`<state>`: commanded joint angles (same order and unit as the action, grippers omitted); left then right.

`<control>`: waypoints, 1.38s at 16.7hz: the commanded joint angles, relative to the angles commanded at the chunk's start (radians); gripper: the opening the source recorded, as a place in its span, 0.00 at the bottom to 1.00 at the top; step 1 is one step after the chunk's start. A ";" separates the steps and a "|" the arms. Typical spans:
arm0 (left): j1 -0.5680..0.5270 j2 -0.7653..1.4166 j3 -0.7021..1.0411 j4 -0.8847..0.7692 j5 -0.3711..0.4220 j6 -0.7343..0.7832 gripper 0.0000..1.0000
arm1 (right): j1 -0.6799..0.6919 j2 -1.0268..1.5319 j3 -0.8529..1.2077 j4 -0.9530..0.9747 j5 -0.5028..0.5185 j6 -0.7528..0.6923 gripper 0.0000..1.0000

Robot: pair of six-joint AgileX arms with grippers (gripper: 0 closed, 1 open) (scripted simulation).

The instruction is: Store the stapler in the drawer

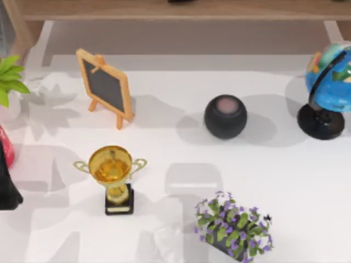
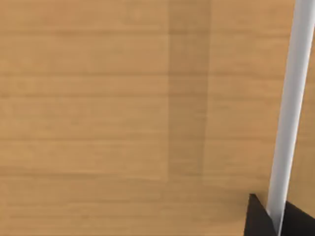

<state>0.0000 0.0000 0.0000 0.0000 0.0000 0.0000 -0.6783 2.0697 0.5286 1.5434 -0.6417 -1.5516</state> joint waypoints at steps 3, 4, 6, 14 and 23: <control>0.000 0.000 0.000 0.000 0.000 0.000 1.00 | 0.034 0.023 0.073 -0.040 0.033 0.000 0.00; 0.000 0.000 0.000 0.000 0.000 0.000 1.00 | 0.045 0.031 0.090 -0.053 0.043 0.000 0.00; 0.000 0.000 0.000 0.000 0.000 0.000 1.00 | 0.066 0.046 0.134 -0.078 0.064 0.000 0.00; 0.000 0.000 0.000 0.000 0.000 0.000 1.00 | 0.100 0.075 0.202 -0.130 0.107 -0.001 0.00; 0.000 0.000 0.000 0.000 0.000 0.000 1.00 | 0.181 0.173 0.444 -0.266 0.185 0.000 0.00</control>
<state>0.0000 0.0000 0.0000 0.0000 0.0000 0.0000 -0.4978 2.2424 0.9727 1.2769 -0.4572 -1.5512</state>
